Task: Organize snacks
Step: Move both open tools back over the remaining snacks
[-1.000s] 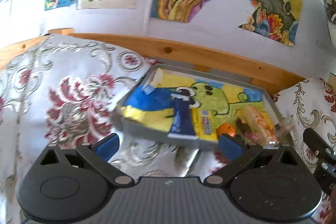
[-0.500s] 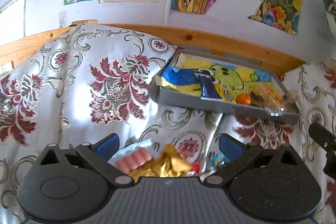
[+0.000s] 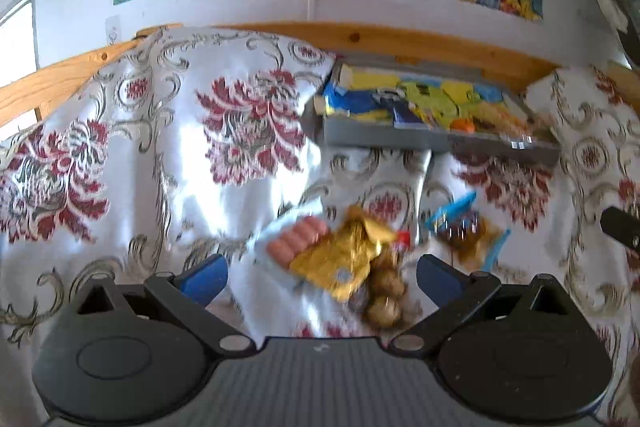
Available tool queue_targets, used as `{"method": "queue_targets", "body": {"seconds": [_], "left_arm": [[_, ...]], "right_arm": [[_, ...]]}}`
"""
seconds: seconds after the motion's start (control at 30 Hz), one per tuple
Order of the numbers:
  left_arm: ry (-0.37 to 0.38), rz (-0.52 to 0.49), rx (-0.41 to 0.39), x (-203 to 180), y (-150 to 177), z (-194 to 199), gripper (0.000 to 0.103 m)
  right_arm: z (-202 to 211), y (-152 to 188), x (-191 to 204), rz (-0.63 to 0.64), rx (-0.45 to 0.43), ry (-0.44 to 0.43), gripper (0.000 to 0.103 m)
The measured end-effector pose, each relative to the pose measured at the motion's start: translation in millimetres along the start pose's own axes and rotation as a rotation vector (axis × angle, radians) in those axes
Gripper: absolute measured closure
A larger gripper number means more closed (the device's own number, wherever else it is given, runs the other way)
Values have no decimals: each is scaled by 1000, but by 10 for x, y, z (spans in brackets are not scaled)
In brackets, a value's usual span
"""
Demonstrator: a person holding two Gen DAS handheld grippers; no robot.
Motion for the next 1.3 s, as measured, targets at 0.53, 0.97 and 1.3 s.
{"method": "queue_targets", "body": {"seconds": [0.53, 0.97, 1.3], "left_arm": [[15, -94, 113, 37, 340, 13, 1], [-6, -47, 164, 73, 356, -109, 1], [-5, -21, 180, 67, 346, -181, 1]], "right_arm": [[10, 297, 366, 153, 156, -64, 1], [-130, 390, 453, 209, 246, -69, 1], [-227, 409, 415, 190, 296, -48, 1]]}}
Point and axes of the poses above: each gripper's, at about its wrist camera, not at the fingertips, and z roughly against the way its jaws point, x to its left, y to its underside, the point moved 1 cm from there along -z, roughly the way its jaws point, and after that the axes turned 12 degrees about -z, right-handed, at the moved point
